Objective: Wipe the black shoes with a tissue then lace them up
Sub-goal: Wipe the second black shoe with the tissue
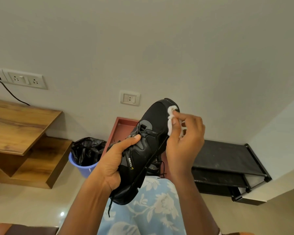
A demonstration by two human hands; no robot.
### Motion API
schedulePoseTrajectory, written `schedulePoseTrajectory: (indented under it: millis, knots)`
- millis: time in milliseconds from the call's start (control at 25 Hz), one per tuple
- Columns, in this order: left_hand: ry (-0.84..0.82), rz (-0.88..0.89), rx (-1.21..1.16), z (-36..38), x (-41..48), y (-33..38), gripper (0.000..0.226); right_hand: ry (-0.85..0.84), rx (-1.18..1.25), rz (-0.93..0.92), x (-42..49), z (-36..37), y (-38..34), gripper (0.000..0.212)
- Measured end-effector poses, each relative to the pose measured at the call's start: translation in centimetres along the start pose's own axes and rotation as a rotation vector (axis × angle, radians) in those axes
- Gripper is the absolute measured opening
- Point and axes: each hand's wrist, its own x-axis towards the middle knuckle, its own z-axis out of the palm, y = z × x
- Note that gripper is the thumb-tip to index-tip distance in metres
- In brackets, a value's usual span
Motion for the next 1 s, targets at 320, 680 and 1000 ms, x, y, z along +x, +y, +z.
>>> schedulePoseTrajectory:
  millis: [320, 680, 1000]
  knots:
    - [0.019, 0.005, -0.043, -0.1, 0.0, -0.1, 0.031, -0.02, -0.02, 0.002, -5.4, -0.7, -0.5, 0.018]
    - [0.022, -0.005, 0.041, 0.4, -0.3, 0.0, 0.029, 0.012, 0.046, 0.029, 1.2, -0.7, 0.0, 0.014]
    - [0.036, 0.011, -0.004, 0.4, -0.4, 0.4, 0.023, -0.121, 0.035, -0.045, -5.6, -1.5, -1.1, 0.019]
